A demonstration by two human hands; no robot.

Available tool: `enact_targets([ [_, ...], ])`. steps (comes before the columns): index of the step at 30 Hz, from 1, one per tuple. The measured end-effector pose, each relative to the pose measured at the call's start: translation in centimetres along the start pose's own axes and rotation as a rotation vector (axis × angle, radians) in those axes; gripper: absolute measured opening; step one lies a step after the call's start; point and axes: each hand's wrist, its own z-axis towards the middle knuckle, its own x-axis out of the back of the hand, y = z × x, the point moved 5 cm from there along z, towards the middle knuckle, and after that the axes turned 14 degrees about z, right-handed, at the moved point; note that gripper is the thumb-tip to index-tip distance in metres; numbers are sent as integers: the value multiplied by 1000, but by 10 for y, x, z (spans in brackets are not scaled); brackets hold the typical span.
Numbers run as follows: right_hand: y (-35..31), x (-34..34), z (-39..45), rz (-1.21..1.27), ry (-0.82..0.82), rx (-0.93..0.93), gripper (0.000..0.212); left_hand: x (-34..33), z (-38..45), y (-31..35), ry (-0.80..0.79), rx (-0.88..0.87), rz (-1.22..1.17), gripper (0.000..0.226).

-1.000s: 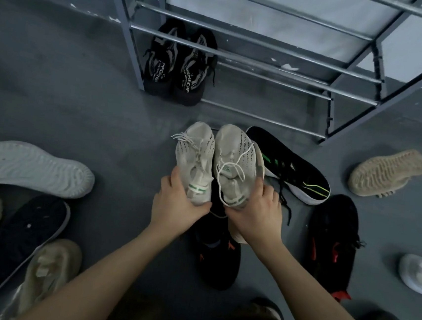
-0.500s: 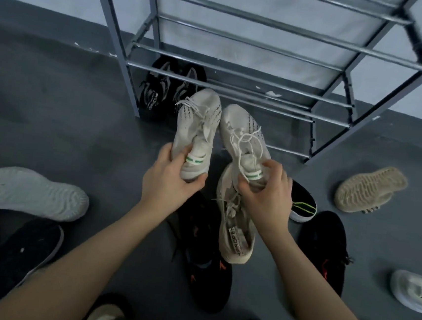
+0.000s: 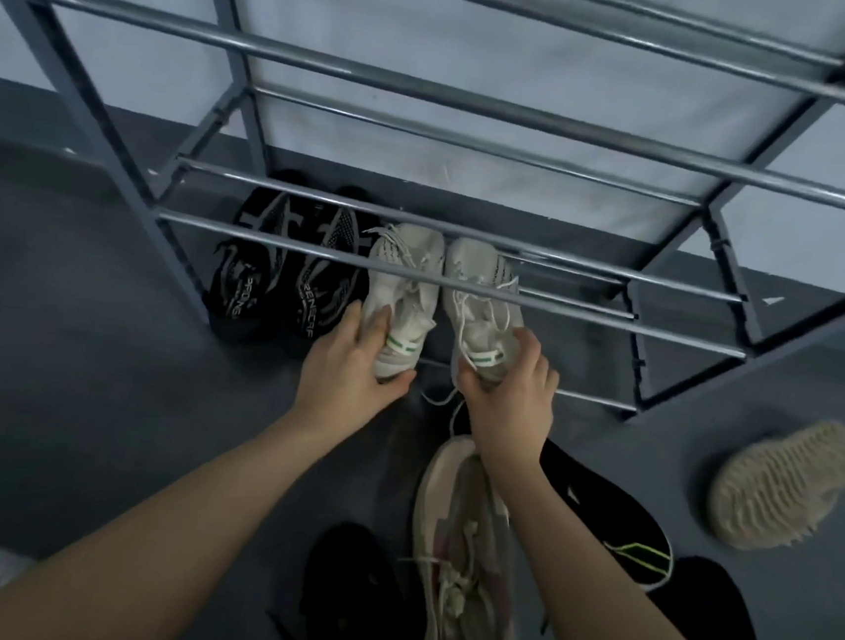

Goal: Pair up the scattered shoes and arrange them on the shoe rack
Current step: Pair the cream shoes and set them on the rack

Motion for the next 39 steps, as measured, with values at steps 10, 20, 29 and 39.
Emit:
enact_targets([
  [10,13,-31,8,14,-80,-54,70,-26,19,-2,25,25,95,67],
  [20,10,-7,11,103,70,-47,58,-18,25,16,125,70,-133,66],
  [29,23,-40,6,-37,-39,-16,77,-46,16,-5,-13,5,109,72],
  [39,25,-39,7,-165,-173,2,89,-31,18,-2,-34,46,234,87],
])
